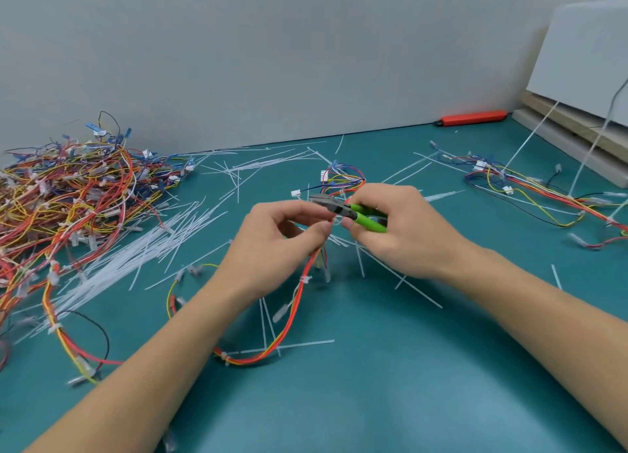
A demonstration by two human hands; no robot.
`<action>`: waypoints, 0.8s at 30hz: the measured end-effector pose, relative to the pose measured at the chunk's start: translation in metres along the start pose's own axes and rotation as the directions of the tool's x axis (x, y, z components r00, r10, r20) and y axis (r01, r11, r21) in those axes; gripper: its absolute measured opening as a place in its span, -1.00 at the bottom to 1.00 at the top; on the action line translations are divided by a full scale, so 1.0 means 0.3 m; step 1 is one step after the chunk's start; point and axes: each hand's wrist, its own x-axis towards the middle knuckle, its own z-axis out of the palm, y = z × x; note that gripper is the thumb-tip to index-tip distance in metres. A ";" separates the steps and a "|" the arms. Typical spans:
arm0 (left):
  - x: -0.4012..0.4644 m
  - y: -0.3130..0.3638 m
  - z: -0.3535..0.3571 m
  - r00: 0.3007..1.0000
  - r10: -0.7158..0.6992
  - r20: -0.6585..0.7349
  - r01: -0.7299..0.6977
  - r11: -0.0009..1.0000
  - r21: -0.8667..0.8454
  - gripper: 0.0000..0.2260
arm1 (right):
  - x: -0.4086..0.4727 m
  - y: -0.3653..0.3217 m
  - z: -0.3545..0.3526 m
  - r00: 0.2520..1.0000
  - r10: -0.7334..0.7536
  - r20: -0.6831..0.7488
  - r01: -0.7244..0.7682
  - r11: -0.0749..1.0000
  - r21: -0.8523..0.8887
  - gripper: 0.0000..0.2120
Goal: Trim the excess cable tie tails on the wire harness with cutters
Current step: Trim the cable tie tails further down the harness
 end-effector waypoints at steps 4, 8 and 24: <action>0.007 -0.002 0.008 0.998 -0.051 -0.045 0.052 0.998 0.020 -0.87 | 0.000 -0.011 -0.003 0.998 -0.047 0.040 0.047 0.999 0.000 -0.95; 0.011 0.012 -0.006 0.958 -0.281 0.063 0.287 0.914 -0.287 -0.95 | 0.009 -0.017 0.004 0.995 -0.103 0.003 0.103 0.995 -0.019 -0.96; 0.036 0.002 -0.054 0.794 -0.448 0.411 0.578 0.348 -0.738 -0.88 | 0.010 0.024 0.009 0.924 0.331 -0.191 -0.312 0.942 0.123 -0.55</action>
